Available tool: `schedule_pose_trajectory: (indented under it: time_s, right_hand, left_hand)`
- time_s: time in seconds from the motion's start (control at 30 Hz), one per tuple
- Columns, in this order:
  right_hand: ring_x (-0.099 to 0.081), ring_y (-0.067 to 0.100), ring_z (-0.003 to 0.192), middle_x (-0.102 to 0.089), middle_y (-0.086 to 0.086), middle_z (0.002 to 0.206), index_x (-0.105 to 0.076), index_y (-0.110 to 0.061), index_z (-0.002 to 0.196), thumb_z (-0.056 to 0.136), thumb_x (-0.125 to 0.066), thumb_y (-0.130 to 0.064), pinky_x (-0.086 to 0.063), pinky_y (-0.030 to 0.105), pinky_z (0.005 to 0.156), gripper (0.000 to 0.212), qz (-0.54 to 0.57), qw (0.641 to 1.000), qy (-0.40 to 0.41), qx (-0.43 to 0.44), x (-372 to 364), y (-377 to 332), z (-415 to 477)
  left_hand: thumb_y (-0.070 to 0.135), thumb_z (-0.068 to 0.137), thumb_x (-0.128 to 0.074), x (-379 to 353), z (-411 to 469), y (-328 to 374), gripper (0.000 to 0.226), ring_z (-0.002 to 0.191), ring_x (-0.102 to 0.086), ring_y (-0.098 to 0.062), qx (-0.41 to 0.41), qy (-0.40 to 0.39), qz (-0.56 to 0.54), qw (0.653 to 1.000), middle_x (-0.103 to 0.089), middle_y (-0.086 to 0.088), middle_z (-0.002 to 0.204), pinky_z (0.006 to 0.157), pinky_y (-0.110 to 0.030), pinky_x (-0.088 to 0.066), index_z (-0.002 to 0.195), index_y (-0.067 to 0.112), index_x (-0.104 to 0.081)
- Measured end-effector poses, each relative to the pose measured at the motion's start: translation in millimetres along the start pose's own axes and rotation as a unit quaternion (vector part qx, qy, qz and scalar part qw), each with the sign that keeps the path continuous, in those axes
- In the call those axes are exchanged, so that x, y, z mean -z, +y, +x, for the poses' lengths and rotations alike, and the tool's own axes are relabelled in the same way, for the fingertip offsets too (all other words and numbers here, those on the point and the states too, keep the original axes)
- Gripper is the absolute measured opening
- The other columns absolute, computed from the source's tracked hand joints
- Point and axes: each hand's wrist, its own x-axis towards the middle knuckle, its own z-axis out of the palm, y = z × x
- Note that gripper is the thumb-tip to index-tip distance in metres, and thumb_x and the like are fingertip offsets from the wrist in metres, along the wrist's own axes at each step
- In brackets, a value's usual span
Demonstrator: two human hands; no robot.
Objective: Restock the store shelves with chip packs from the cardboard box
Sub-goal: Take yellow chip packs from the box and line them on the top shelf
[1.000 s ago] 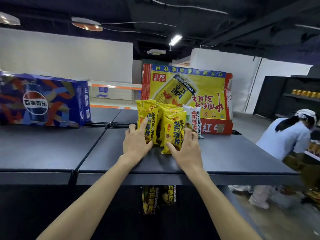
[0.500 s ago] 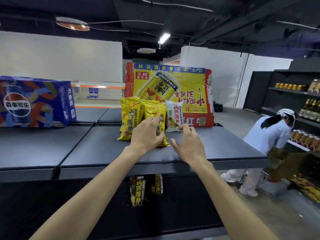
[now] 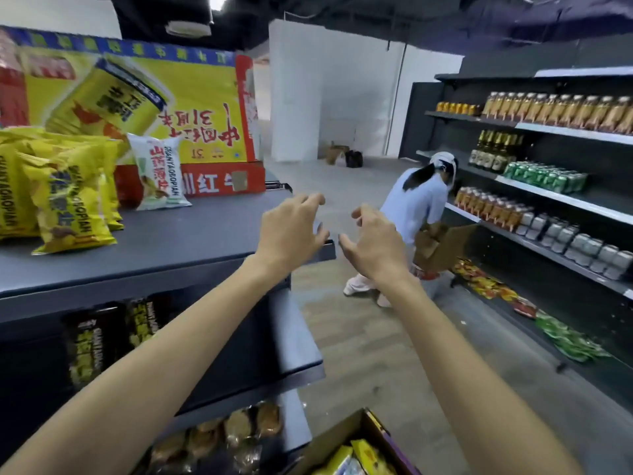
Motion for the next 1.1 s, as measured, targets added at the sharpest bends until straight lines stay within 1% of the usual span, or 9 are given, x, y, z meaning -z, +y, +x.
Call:
schedule_pose_trajectory:
  time_s: [0.13,0.23,0.33,0.4,0.57,0.73,0.83,0.97,1.1]
  right_hand:
    - [-0.06,0.027,0.107,-0.062,0.002,0.117,-0.053,-0.022,0.121,0.084,-0.065,-0.033,-0.051,0.04,0.085,0.041,-0.034,0.999,-0.022,-0.036,-3.6,73.9,-13.7]
    - [-0.059,0.029,0.108,-0.061,0.004,0.115,-0.052,-0.021,0.121,0.083,-0.065,-0.026,-0.048,0.04,0.089,0.04,-0.043,0.994,-0.067,-0.068,-21.8,123.2,-33.8]
    - [-0.059,0.03,0.107,-0.06,0.006,0.116,-0.05,-0.02,0.12,0.078,-0.068,-0.02,-0.047,0.037,0.083,0.046,-0.057,0.983,-0.141,-0.103,-52.2,167.9,-66.8]
    - [-0.059,0.03,0.108,-0.06,0.006,0.116,-0.051,-0.021,0.117,0.075,-0.07,-0.021,-0.048,0.037,0.085,0.046,-0.06,0.971,-0.191,-0.132,-78.1,194.1,-97.5]
    - [-0.061,0.031,0.101,-0.064,0.009,0.105,-0.054,-0.019,0.108,0.071,-0.072,-0.016,-0.052,0.04,0.083,0.042,-0.029,0.929,-0.3,-0.215,-149.3,238.6,-193.5]
    - [-0.062,0.037,0.097,-0.067,0.014,0.101,-0.058,-0.012,0.107,0.069,-0.067,-0.01,-0.052,0.043,0.08,0.039,-0.048,0.895,-0.372,-0.241,-200.0,275.9,-281.9]
    - [-0.06,0.037,0.1,-0.063,0.015,0.106,-0.054,-0.011,0.11,0.071,-0.067,-0.009,-0.052,0.041,0.079,0.041,-0.078,0.876,-0.405,-0.249,-226.7,291.0,-316.8]
    - [-0.057,0.04,0.101,-0.056,0.014,0.112,-0.048,-0.011,0.115,0.078,-0.063,-0.006,-0.04,0.037,0.07,0.04,-0.114,0.855,-0.463,-0.206,-258.5,302.6,-351.8]
    - [-0.053,0.039,0.104,-0.05,0.015,0.118,-0.048,-0.009,0.124,0.077,-0.061,-0.002,-0.04,0.038,0.07,0.049,-0.123,0.861,-0.46,-0.18,-286.8,318.8,-373.3]
  left_hand:
    - [0.025,0.078,-0.058,-60.5,-14.5,56.1,0.025,0.077,-0.06,-0.023,-0.084,0.043,0.023,0.995,-0.063,0.0,0.086,0.051,-0.036,-0.048,0.102,0.017,-0.062]
    - [0.023,0.074,-0.054,-112.5,-45.7,82.1,0.029,0.072,-0.058,-0.026,-0.118,-0.006,0.008,0.993,-0.059,-0.003,0.084,0.046,-0.032,-0.041,0.101,0.014,-0.061]
    - [0.017,0.078,-0.057,-164.5,-91.4,82.7,0.03,0.069,-0.057,-0.036,-0.06,-0.163,-0.008,0.985,-0.057,-0.01,0.087,0.048,-0.034,-0.037,0.107,0.011,-0.055]
    - [0.017,0.082,-0.056,-194.7,-128.0,72.2,0.023,0.075,-0.058,-0.038,-0.041,-0.278,0.016,0.96,-0.057,-0.011,0.091,0.051,-0.036,-0.036,0.103,0.01,-0.052]
    - [0.04,0.084,-0.038,-257.0,-226.8,56.3,0.039,0.097,-0.062,-0.037,-0.043,-0.429,0.017,0.902,-0.064,-0.011,0.107,0.063,-0.037,-0.038,0.106,0.013,-0.056]
    - [0.032,0.086,-0.054,-309.3,-320.4,54.5,0.028,0.101,-0.062,-0.037,0.008,-0.536,0.013,0.844,-0.064,-0.013,0.111,0.065,-0.035,-0.038,0.109,0.015,-0.056]
    - [0.031,0.085,-0.056,-331.9,-372.3,51.1,0.029,0.101,-0.063,-0.036,0.029,-0.585,0.008,0.81,-0.063,-0.012,0.113,0.071,-0.038,-0.046,0.11,0.015,-0.056]
    - [0.029,0.086,-0.059,-349.6,-425.7,43.5,0.03,0.098,-0.061,-0.037,0.105,-0.626,-0.008,0.773,-0.059,-0.012,0.114,0.066,-0.033,-0.039,0.112,0.015,-0.055]
    - [0.025,0.087,-0.061,-360.9,-467.7,40.5,0.027,0.101,-0.058,-0.034,0.142,-0.631,-0.031,0.762,-0.057,-0.012,0.112,0.066,-0.032,-0.035,0.11,0.013,-0.053]
